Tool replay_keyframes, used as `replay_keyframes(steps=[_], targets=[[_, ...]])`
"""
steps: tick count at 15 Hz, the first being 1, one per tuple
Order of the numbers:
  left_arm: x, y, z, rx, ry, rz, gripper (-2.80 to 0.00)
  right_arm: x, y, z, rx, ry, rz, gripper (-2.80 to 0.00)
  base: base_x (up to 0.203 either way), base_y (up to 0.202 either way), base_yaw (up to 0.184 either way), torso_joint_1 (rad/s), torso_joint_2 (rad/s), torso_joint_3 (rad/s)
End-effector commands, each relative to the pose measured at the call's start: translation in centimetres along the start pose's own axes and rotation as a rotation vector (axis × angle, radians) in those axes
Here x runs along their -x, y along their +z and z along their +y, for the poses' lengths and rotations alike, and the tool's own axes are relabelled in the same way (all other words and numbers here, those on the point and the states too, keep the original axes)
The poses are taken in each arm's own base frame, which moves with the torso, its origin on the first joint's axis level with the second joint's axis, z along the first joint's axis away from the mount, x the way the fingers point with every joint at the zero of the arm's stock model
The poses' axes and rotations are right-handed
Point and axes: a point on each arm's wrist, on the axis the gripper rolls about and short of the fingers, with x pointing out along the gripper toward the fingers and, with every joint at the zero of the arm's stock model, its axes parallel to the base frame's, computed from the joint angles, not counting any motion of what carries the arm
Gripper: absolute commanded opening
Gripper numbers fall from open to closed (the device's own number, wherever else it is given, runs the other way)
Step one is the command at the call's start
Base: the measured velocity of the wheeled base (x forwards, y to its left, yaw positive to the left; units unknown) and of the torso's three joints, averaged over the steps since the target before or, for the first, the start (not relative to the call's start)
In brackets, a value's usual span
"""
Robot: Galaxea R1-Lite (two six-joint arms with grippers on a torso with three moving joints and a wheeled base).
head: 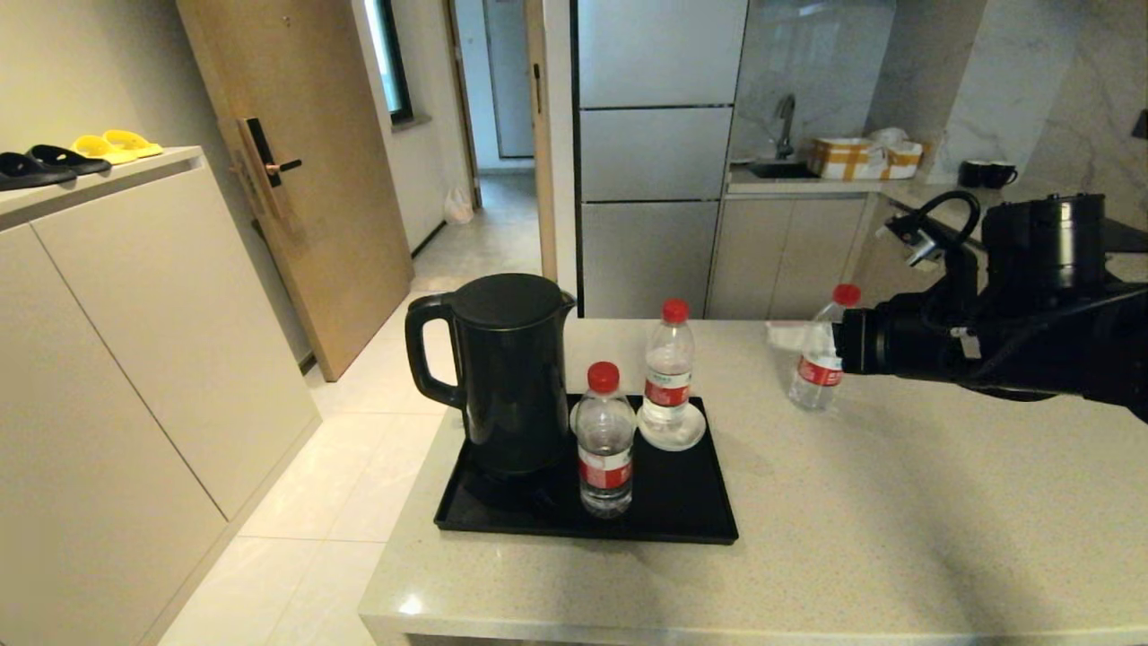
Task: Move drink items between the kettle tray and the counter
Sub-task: Pick up the bottled water
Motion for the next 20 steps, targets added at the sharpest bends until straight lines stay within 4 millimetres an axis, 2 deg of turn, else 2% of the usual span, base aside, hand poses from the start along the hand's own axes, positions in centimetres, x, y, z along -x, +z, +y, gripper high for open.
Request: replay_keyframes(steps=[1, 6, 8, 10, 13, 14, 20], targets=[[0.0, 0.0, 0.0, 0.000, 0.000, 0.001, -2.80, -0.9, -1.4, 2.5, 0.030, 0.063, 0.049, -2.80, 0.000, 0.000, 0.000, 0.000, 0.00, 0.000], [0.0, 0.0, 0.0, 0.000, 0.000, 0.001, -2.80, -5.8, -4.6, 3.9, 0.062, -0.001, 0.078, -2.80, 0.000, 0.000, 0.000, 0.000, 0.00, 0.000], [0.0, 0.0, 0.0, 0.000, 0.000, 0.001, -2.80, -7.3, -6.5, 6.2, 0.088, 0.026, 0.076, -2.80, 0.000, 0.000, 0.000, 0.000, 0.00, 0.000], [0.0, 0.0, 0.0, 0.000, 0.000, 0.002, -2.80, -8.1, -8.3, 8.5, 0.085, 0.064, 0.112, -2.80, 0.000, 0.000, 0.000, 0.000, 0.00, 0.000], [0.0, 0.0, 0.0, 0.000, 0.000, 0.001, -2.80, -7.9, -9.2, 10.2, 0.068, 0.098, 0.133, -2.80, 0.000, 0.000, 0.000, 0.000, 0.00, 0.000], [0.0, 0.0, 0.0, 0.000, 0.000, 0.001, -2.80, -7.8, -9.3, 10.3, 0.073, 0.100, 0.127, 0.00, 0.000, 0.000, 0.000, 0.000, 0.00, 0.000], [0.0, 0.0, 0.0, 0.000, 0.000, 0.001, -2.80, -8.5, -9.8, 10.5, 0.078, 0.093, 0.109, 0.00, 0.000, 0.000, 0.000, 0.000, 0.00, 0.000]])
